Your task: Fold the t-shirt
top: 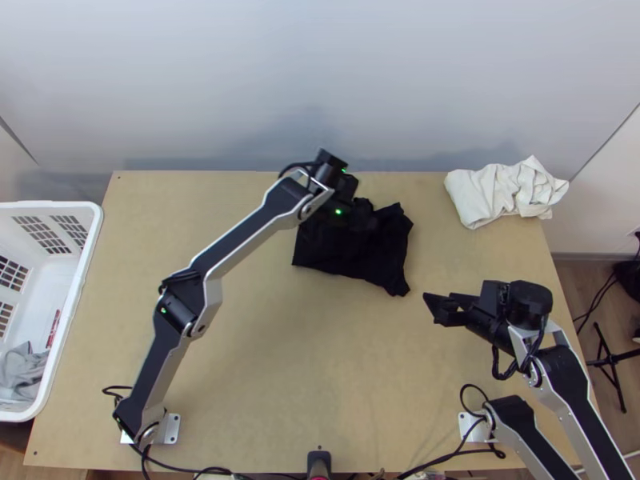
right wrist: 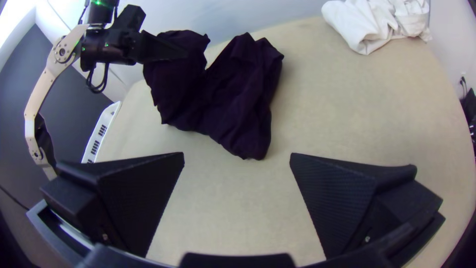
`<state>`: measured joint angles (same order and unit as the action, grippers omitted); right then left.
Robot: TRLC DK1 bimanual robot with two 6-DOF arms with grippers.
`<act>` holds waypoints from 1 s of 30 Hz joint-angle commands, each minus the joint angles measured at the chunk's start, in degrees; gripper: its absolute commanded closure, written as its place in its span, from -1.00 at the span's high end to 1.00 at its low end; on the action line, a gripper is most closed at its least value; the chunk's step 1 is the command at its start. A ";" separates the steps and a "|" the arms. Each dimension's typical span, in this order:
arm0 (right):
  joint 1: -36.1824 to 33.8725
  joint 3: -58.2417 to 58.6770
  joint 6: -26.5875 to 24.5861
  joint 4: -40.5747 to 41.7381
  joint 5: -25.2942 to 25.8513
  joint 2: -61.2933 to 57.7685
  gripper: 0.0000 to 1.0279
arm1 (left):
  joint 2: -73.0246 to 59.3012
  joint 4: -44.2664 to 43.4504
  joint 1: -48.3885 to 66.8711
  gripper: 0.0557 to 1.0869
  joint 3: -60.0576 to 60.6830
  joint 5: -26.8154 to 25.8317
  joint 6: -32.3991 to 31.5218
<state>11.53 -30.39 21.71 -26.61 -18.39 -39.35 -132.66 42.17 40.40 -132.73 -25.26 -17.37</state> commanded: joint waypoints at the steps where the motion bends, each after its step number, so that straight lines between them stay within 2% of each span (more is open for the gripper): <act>1: -0.98 0.25 0.61 0.24 0.02 0.24 0.93 | -3.13 -5.26 3.10 -0.93 -1.39 3.55 -0.48; 4: -0.98 0.33 0.52 0.24 0.02 0.15 0.93 | -4.01 -8.07 4.86 -0.93 -1.39 5.22 0.05; 5: -0.98 0.42 0.52 0.33 0.02 0.15 0.93 | -4.71 -8.77 5.56 -0.69 -1.39 6.10 0.31; 6: -0.89 0.33 0.52 0.33 0.02 0.15 0.93 | -5.42 -9.57 6.09 -0.08 -1.48 7.59 0.23; 7: -0.81 0.42 0.52 0.33 0.02 0.07 0.93 | -5.94 -10.27 6.44 0.69 -1.48 9.08 -0.39; 8: -0.81 0.51 0.61 0.33 0.02 0.07 0.93 | -6.21 -11.15 6.53 0.93 -1.57 9.26 -1.36; 18: 0.69 1.30 0.87 1.56 -0.06 -0.37 0.93 | -4.36 -18.27 6.00 0.91 -3.06 9.00 -10.67; 21: 1.04 1.92 1.05 2.27 -0.06 -0.55 0.93 | -3.92 -21.61 5.21 0.86 -3.06 5.39 -12.69; 26: 1.48 2.18 1.14 2.53 -0.06 -0.55 0.93 | -4.19 -22.40 4.95 -0.13 -2.54 3.90 -11.81; 27: 1.48 2.18 1.14 2.53 -0.06 -0.55 0.93 | -4.10 -22.05 4.69 -0.42 -2.10 3.90 -11.29; 28: 1.48 2.27 1.14 2.62 -0.06 -0.46 0.93 | -3.92 -21.78 4.25 -0.79 -1.66 3.90 -10.85; 29: 1.57 2.44 1.22 2.97 -0.06 -0.55 0.93 | -3.83 -20.90 3.72 -0.92 -1.13 3.90 -10.85; 30: 1.65 2.62 1.31 3.23 -0.06 -0.46 0.93 | -3.57 -19.67 3.37 -0.93 -0.69 3.90 -10.67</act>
<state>12.71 -28.42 22.76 -24.25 -18.46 -39.79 -136.90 21.45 45.47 -135.09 -20.43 -28.49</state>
